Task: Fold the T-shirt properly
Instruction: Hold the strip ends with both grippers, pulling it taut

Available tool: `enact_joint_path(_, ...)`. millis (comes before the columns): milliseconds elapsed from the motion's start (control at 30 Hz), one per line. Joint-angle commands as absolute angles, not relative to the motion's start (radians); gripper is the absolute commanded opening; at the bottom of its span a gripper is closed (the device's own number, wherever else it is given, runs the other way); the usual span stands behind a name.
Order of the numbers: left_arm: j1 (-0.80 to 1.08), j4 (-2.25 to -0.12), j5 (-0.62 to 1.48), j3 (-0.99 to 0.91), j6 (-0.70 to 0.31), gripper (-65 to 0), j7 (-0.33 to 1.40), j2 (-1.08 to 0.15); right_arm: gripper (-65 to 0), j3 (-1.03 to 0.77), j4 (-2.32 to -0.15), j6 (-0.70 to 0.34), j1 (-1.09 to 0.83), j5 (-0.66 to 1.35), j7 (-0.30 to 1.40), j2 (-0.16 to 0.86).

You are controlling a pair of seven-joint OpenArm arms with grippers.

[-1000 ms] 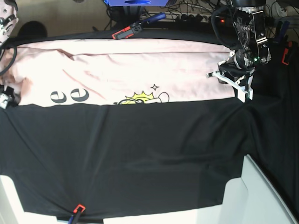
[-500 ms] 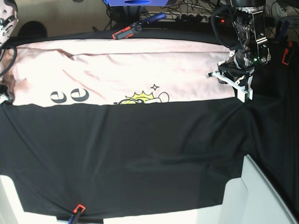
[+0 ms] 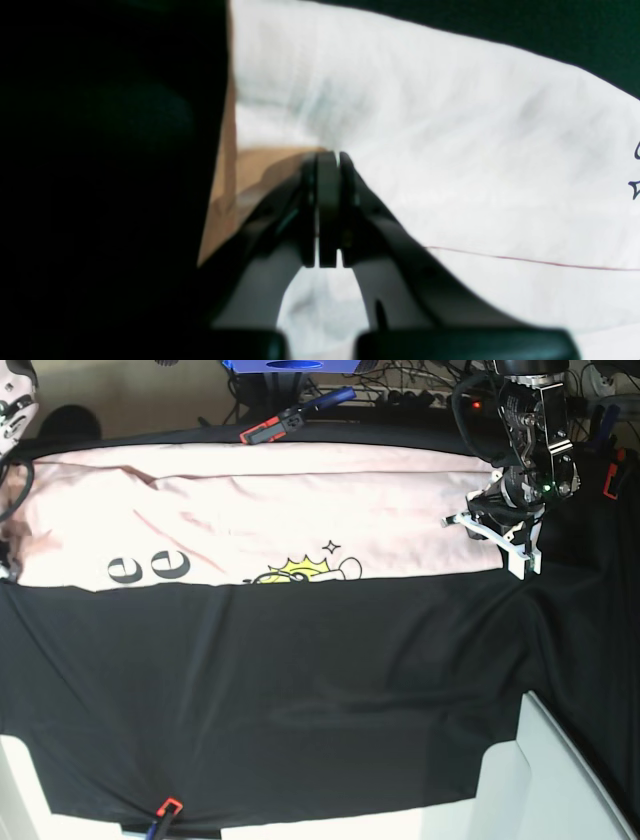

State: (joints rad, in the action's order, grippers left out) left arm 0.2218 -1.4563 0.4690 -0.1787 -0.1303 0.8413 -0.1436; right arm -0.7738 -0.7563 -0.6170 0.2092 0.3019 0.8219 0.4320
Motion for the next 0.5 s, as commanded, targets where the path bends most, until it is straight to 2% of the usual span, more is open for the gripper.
enact_joint_path(0,0.214,-1.469,0.473,-0.183,-0.131,-65.0,0.829,-0.153,-59.6,-0.779,-0.777,-0.628,0.225,0.312,0.805,0.46)
enact_joint_path(133,0.214,-1.469,0.473,-0.183,-0.131,-65.0,0.829,-0.153,-61.7,-0.779,-0.777,-0.622,0.22,0.312,0.788,0.46)
enact_joint_path(467,0.214,-1.469,0.473,-0.183,-0.131,-65.0,0.829,-0.153,-61.4,-0.78,-0.777,-0.621,0.209,0.312,0.786,0.46)
